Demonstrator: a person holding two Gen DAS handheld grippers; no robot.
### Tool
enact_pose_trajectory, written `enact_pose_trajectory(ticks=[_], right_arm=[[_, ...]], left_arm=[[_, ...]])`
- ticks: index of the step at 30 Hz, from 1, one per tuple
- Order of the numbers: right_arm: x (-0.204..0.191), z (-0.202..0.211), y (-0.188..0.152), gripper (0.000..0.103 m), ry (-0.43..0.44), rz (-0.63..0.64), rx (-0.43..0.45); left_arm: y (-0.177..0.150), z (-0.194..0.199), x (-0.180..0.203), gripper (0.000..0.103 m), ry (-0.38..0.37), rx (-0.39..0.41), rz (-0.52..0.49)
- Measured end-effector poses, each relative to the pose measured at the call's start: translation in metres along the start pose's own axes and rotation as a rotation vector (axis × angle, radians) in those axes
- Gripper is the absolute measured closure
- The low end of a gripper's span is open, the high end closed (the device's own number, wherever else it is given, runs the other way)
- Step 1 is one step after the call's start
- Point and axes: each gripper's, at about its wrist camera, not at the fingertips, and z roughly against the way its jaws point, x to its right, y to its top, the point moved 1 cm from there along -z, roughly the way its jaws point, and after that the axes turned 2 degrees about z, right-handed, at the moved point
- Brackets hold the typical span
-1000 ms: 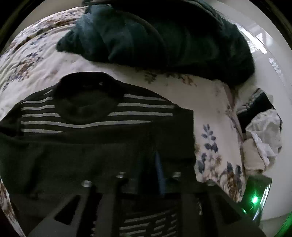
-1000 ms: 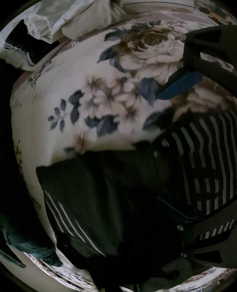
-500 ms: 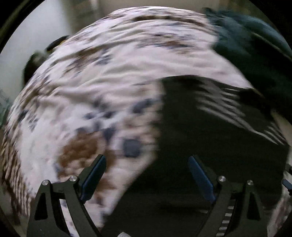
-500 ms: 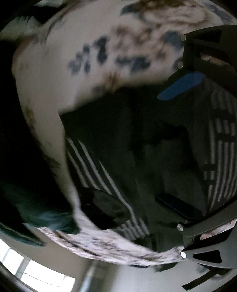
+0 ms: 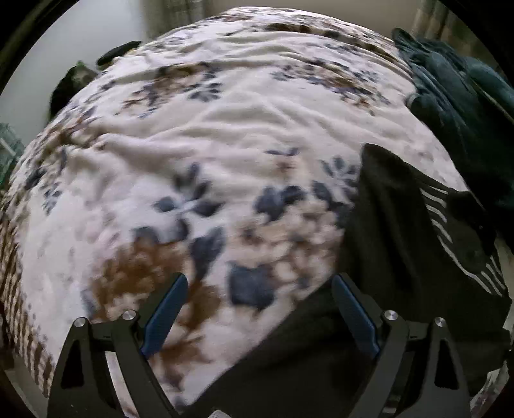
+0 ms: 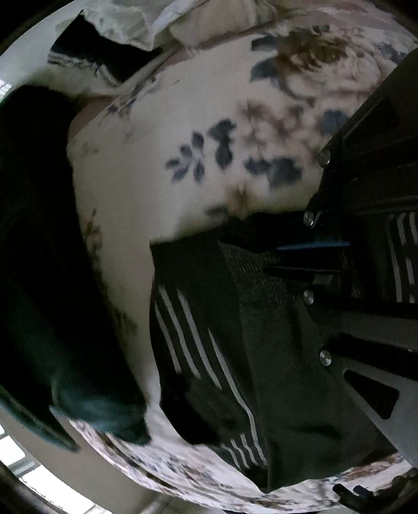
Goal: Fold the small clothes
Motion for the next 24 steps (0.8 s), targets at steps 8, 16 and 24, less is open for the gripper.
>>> enact_pose_trajectory(ticks=[8, 16, 24], right_arm=[[0.012, -0.038, 0.013, 0.08, -0.071, 0.011, -0.186], [-0.058, 0.01, 0.024, 0.049, 0.146, 0.036, -0.116], [-0.283, -0.043, 0.011, 0.049, 0.447, 0.509, -0.264]], left_arm=[[0.026, -0.026, 0.048, 0.011, -0.011, 0.009, -0.108], [0.038, -0.039, 0.035, 0.011, 0.011, 0.001, -0.118], [0.029, -0.068, 0.005, 0.011, -0.024, -0.084, 0.046]])
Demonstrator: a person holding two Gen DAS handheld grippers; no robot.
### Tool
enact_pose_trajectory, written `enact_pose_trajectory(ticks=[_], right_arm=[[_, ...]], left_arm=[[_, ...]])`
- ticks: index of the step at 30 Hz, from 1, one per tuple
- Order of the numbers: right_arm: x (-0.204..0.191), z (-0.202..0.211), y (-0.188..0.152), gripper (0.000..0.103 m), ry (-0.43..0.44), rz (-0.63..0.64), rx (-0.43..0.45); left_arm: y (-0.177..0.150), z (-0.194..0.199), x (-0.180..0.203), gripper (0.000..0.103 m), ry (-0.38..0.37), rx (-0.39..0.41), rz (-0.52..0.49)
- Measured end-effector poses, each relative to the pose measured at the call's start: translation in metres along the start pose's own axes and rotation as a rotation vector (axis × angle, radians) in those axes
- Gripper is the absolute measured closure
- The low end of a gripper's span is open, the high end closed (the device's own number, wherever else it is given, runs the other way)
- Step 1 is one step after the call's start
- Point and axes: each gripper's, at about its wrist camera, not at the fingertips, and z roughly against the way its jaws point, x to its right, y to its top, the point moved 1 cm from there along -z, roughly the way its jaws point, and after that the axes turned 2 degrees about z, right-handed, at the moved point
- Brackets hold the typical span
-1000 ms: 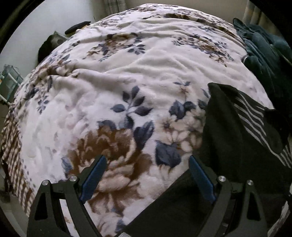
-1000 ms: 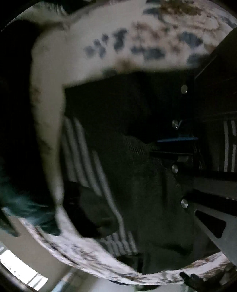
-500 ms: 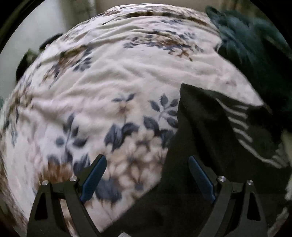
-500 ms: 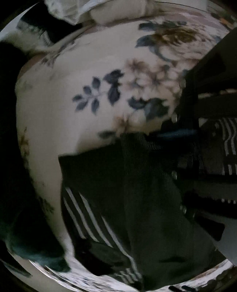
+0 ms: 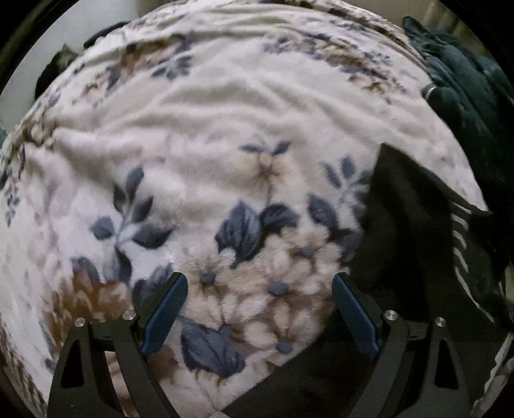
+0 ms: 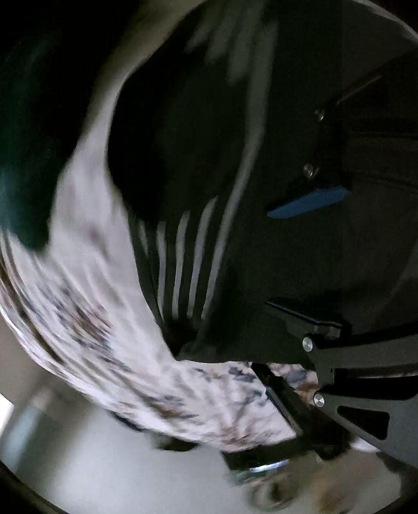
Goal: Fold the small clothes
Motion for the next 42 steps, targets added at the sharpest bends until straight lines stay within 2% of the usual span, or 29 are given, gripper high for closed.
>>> enact_pose_trajectory(ticks=[2, 5, 6, 7, 8, 11, 13, 18, 20, 23, 25, 26, 27, 29, 31, 33, 34, 35, 38, 40, 42], right_arm=[[-0.022, -0.03, 0.023, 0.049, -0.005, 0.066, -0.04], [-0.035, -0.058, 0.044, 0.049, 0.013, 0.133, -0.086], [-0.037, -0.064, 0.044, 0.057, 0.031, 0.141, -0.096], [-0.038, -0.069, 0.045, 0.071, 0.059, 0.146, -0.092], [-0.038, -0.067, 0.046, 0.1, 0.07, 0.147, -0.071], [-0.031, -0.06, 0.049, 0.101, 0.029, 0.134, 0.004], [-0.024, -0.06, 0.053, 0.101, -0.013, 0.107, 0.019], [-0.013, -0.063, 0.058, 0.101, -0.113, 0.095, 0.022], [-0.013, -0.065, 0.06, 0.1, -0.107, 0.087, 0.001], [-0.016, -0.054, 0.064, 0.094, -0.055, 0.05, -0.013], [-0.017, -0.039, 0.059, 0.076, -0.01, 0.032, 0.01], [-0.015, -0.032, 0.053, 0.064, 0.02, 0.014, 0.017], [-0.013, -0.026, 0.046, 0.062, 0.029, -0.002, 0.022], [-0.007, -0.017, 0.025, 0.062, 0.015, -0.026, 0.019], [-0.002, -0.016, 0.004, 0.062, -0.046, -0.025, 0.001], [0.01, -0.026, -0.027, 0.062, -0.179, -0.009, -0.063], [0.016, -0.033, -0.038, 0.062, -0.218, -0.009, -0.094], [0.026, -0.037, -0.053, 0.061, -0.213, -0.027, -0.097], [0.035, -0.018, -0.068, 0.061, -0.175, -0.086, -0.034], [0.042, 0.005, -0.081, 0.043, -0.172, -0.153, 0.016], [0.049, 0.036, -0.101, 0.019, -0.174, -0.215, 0.067]], left_arm=[[-0.002, -0.004, -0.002, 0.011, -0.004, -0.001, 0.004], [-0.005, -0.008, -0.002, 0.011, -0.006, 0.003, -0.005], [-0.005, -0.008, -0.001, 0.011, -0.006, 0.006, -0.009], [-0.006, -0.008, -0.001, 0.011, -0.006, 0.008, -0.013], [-0.007, -0.008, -0.001, 0.011, -0.007, 0.01, -0.015], [-0.006, -0.01, -0.001, 0.011, -0.008, 0.009, -0.016], [-0.006, -0.011, -0.001, 0.011, -0.008, 0.006, -0.016], [-0.003, -0.01, -0.002, 0.011, -0.01, 0.005, -0.029], [-0.006, -0.001, -0.006, 0.011, -0.027, 0.015, -0.022], [-0.017, 0.016, -0.014, 0.011, -0.058, 0.031, -0.012], [-0.029, 0.02, -0.014, 0.011, -0.045, 0.034, -0.043], [-0.035, 0.018, -0.012, 0.011, -0.007, 0.029, -0.08], [-0.041, 0.012, -0.012, 0.011, 0.044, 0.022, -0.118], [-0.048, 0.003, -0.018, 0.011, 0.057, -0.016, -0.12], [-0.048, 0.002, -0.024, 0.011, 0.043, -0.014, -0.099], [-0.045, 0.006, -0.024, 0.011, 0.044, -0.003, -0.102], [-0.045, 0.01, -0.024, 0.011, 0.042, 0.003, -0.106], [-0.045, 0.013, -0.023, 0.011, 0.035, 0.007, -0.109], [-0.046, 0.033, -0.017, 0.011, 0.02, 0.042, -0.141], [-0.053, 0.053, -0.01, 0.011, 0.004, 0.068, -0.177], [-0.063, 0.07, -0.001, 0.011, -0.004, 0.076, -0.216]])
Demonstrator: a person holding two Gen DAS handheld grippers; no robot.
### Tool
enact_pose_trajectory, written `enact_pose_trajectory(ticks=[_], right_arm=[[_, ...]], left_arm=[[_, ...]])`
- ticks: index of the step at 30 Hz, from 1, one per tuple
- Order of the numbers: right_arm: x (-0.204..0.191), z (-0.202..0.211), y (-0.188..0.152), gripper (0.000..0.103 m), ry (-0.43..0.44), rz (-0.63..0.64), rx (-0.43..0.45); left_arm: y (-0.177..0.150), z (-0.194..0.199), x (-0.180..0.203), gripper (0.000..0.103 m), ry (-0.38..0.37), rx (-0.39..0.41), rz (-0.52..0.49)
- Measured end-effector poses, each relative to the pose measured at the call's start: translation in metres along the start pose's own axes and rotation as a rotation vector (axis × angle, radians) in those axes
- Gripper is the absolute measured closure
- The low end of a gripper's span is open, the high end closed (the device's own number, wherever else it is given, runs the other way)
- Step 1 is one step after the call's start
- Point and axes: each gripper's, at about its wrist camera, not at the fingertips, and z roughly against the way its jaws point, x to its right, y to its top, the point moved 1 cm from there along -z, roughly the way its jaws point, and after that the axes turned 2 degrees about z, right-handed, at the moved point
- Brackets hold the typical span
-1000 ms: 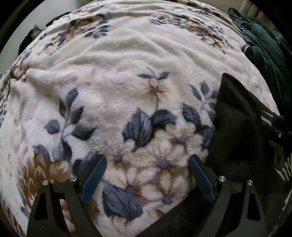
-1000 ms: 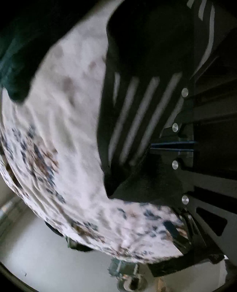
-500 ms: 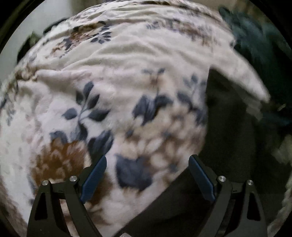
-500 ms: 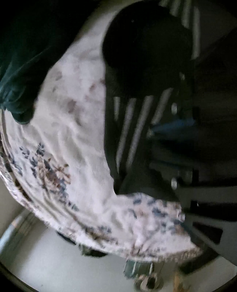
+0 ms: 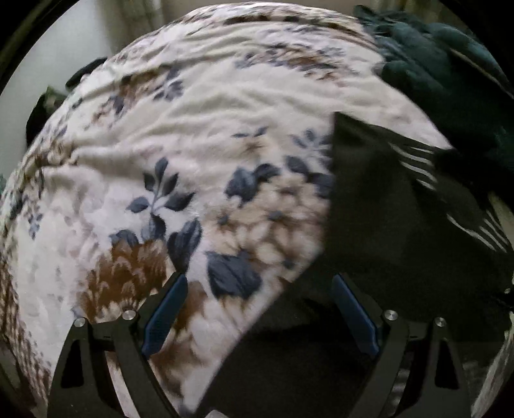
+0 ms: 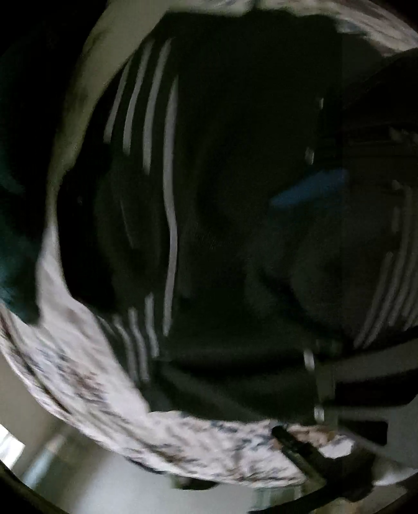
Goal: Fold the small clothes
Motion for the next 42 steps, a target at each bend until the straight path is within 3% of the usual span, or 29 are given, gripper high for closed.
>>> enact_pose_trajectory(ticks=[2, 6, 10, 15, 20, 22, 24, 25, 28, 32, 38, 40, 41, 42], right_arm=[[0.014, 0.028, -0.016, 0.007, -0.022, -0.044, 0.025], [0.058, 0.088, -0.064, 0.006, -0.06, -0.162, 0.05], [0.12, 0.138, -0.114, 0.006, -0.059, -0.277, 0.038], [0.201, 0.179, -0.159, 0.006, -0.01, -0.355, 0.001], [0.268, 0.192, -0.168, 0.006, 0.064, -0.312, -0.037], [0.286, 0.19, -0.163, 0.014, 0.093, -0.248, -0.041], [0.3, 0.181, -0.148, 0.044, 0.117, -0.188, -0.052], [0.304, 0.177, -0.143, 0.047, 0.136, -0.181, -0.057], [0.322, 0.153, -0.114, 0.047, 0.275, -0.186, -0.076], [0.33, 0.112, -0.067, 0.044, 0.393, -0.232, -0.078], [0.32, 0.044, 0.007, 0.042, 0.476, -0.275, -0.087], [0.314, 0.024, 0.028, 0.042, 0.496, -0.287, -0.096], [0.311, 0.015, 0.037, 0.042, 0.503, -0.301, -0.096], [0.307, 0.007, 0.044, 0.042, 0.512, -0.305, -0.1]], left_arm=[[-0.007, 0.014, 0.012, 0.011, -0.017, -0.005, -0.04], [-0.034, 0.042, 0.048, 0.011, -0.078, -0.016, -0.115], [-0.08, 0.061, 0.09, 0.011, -0.143, -0.08, -0.193], [-0.18, 0.091, 0.167, 0.011, -0.221, -0.175, -0.314], [-0.278, 0.108, 0.236, 0.011, -0.24, -0.281, -0.343], [-0.317, 0.11, 0.264, 0.011, -0.227, -0.316, -0.358], [-0.347, 0.106, 0.286, 0.011, -0.199, -0.332, -0.372], [-0.355, 0.106, 0.292, 0.011, -0.193, -0.34, -0.374], [-0.38, 0.093, 0.315, 0.011, -0.156, -0.344, -0.394], [-0.392, 0.075, 0.333, 0.011, -0.067, -0.306, -0.435], [-0.383, 0.068, 0.34, 0.012, -0.063, -0.228, -0.393], [-0.378, 0.069, 0.343, 0.026, -0.069, -0.182, -0.386], [-0.372, 0.071, 0.343, 0.048, -0.066, -0.158, -0.386], [-0.369, 0.074, 0.344, 0.078, -0.062, -0.134, -0.389]])
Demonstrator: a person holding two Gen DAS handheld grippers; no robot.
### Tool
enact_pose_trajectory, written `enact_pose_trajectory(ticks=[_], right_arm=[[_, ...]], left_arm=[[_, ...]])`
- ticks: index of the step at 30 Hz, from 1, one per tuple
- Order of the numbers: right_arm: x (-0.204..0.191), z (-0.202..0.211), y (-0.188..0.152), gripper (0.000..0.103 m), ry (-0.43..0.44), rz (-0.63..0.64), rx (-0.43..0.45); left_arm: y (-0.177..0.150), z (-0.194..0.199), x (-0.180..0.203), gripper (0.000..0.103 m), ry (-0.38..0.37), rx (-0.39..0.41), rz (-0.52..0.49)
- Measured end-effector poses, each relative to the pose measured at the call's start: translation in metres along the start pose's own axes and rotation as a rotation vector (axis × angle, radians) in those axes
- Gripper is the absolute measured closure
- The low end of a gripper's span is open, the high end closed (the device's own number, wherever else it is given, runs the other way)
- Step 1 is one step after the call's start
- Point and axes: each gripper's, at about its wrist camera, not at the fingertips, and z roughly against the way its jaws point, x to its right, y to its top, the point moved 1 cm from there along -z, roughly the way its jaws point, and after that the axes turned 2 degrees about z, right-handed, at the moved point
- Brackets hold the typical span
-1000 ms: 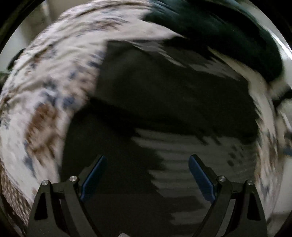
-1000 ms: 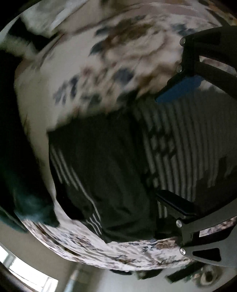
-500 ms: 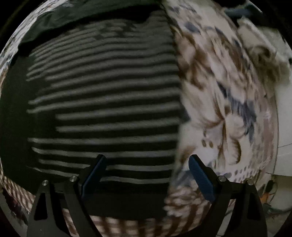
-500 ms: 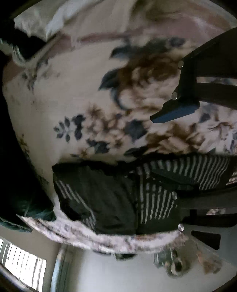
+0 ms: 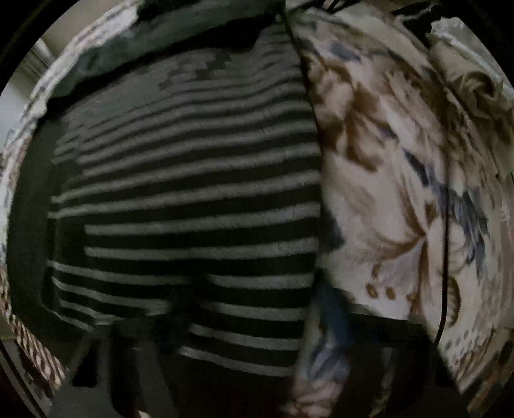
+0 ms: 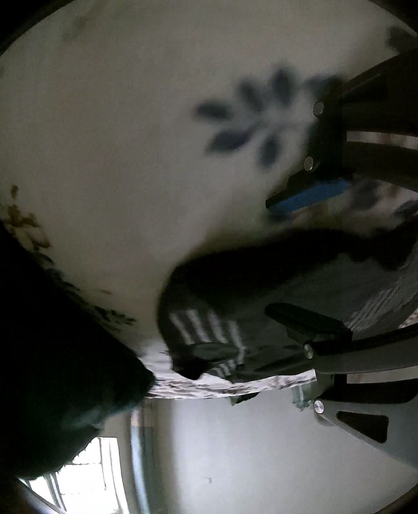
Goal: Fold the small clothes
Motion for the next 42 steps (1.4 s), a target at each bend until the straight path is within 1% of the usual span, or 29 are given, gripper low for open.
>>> enact_pose_trajectory(ticks=[1, 2, 3, 4, 5, 9, 10, 12, 13, 15, 16, 18, 19, 20, 21, 22, 23, 25, 27, 30, 32, 36, 38, 40, 42], right_arm=[[-0.004, -0.008, 0.006, 0.042, 0.002, 0.006, -0.004], [-0.008, -0.012, 0.008, 0.047, -0.006, 0.014, 0.0], [-0.015, -0.015, 0.009, 0.078, -0.013, 0.034, 0.007], [-0.023, -0.018, 0.01, 0.095, -0.047, 0.061, 0.008], [-0.032, -0.017, 0.01, 0.095, -0.092, 0.082, 0.019], [-0.066, -0.008, 0.008, 0.095, -0.144, 0.119, 0.029], [-0.074, -0.006, 0.007, 0.095, -0.156, 0.133, 0.027], [-0.1, -0.002, 0.007, 0.095, -0.179, 0.17, 0.025], [-0.112, 0.0, 0.007, 0.095, -0.185, 0.183, 0.027], [-0.143, 0.001, 0.007, 0.096, -0.185, 0.201, 0.03], [-0.156, 0.001, 0.007, 0.096, -0.191, 0.204, 0.032], [-0.193, -0.007, 0.005, 0.096, -0.217, 0.228, 0.032], [-0.212, -0.013, 0.004, 0.096, -0.228, 0.241, 0.031], [-0.223, -0.014, 0.003, 0.096, -0.233, 0.249, 0.027], [-0.243, -0.026, 0.002, 0.096, -0.242, 0.257, 0.023], [-0.255, -0.032, 0.0, 0.096, -0.247, 0.264, 0.023], [-0.276, -0.049, -0.002, 0.096, -0.258, 0.277, 0.019], [-0.306, -0.076, -0.006, 0.096, -0.269, 0.293, 0.011], [-0.339, -0.118, -0.009, 0.096, -0.294, 0.308, 0.0], [-0.373, -0.187, -0.018, 0.096, -0.338, 0.31, -0.025], [-0.39, -0.232, -0.025, 0.096, -0.385, 0.336, -0.047], [-0.409, -0.298, -0.037, 0.096, -0.433, 0.346, -0.059], [-0.414, -0.322, -0.041, 0.096, -0.465, 0.344, -0.063], [-0.418, -0.344, -0.043, 0.096, -0.517, 0.349, -0.065], [-0.417, -0.363, -0.044, 0.096, -0.547, 0.338, -0.077]], left_arm=[[0.005, 0.006, -0.003, 0.097, 0.009, 0.026, -0.005], [0.008, 0.011, -0.006, 0.097, 0.004, 0.042, 0.005], [0.01, 0.016, -0.01, 0.097, -0.014, 0.057, 0.023], [0.011, 0.021, -0.014, 0.097, -0.028, 0.067, 0.04], [0.013, 0.029, -0.02, 0.097, -0.047, 0.075, 0.056], [0.018, 0.07, -0.049, 0.098, -0.1, 0.129, 0.131], [0.015, 0.085, -0.069, 0.098, -0.109, 0.146, 0.154], [0.012, 0.104, -0.091, 0.098, -0.125, 0.163, 0.204], [0.016, 0.113, -0.107, 0.098, -0.138, 0.173, 0.255], [0.011, 0.128, -0.132, 0.098, -0.152, 0.187, 0.315], [0.011, 0.135, -0.151, 0.098, -0.159, 0.189, 0.357], [0.006, 0.137, -0.181, 0.098, -0.187, 0.188, 0.416], [0.0, 0.14, -0.201, 0.098, -0.199, 0.188, 0.458], [-0.001, 0.14, -0.215, 0.098, -0.214, 0.189, 0.488], [-0.003, 0.139, -0.227, 0.098, -0.222, 0.187, 0.509], [-0.004, 0.137, -0.243, 0.098, -0.222, 0.189, 0.533], [-0.006, 0.135, -0.263, 0.098, -0.233, 0.189, 0.56], [-0.009, 0.129, -0.295, 0.098, -0.255, 0.184, 0.611], [-0.013, 0.115, -0.332, 0.098, -0.283, 0.169, 0.662], [-0.022, 0.097, -0.374, 0.098, -0.306, 0.139, 0.704], [-0.026, 0.088, -0.394, 0.098, -0.324, 0.122, 0.731], [-0.036, 0.072, -0.44, 0.098, -0.345, 0.099, 0.779], [-0.038, 0.064, -0.454, 0.098, -0.36, 0.081, 0.79], [-0.039, 0.055, -0.464, 0.097, -0.373, 0.061, 0.795], [-0.041, 0.041, -0.474, 0.097, -0.38, 0.027, 0.793]])
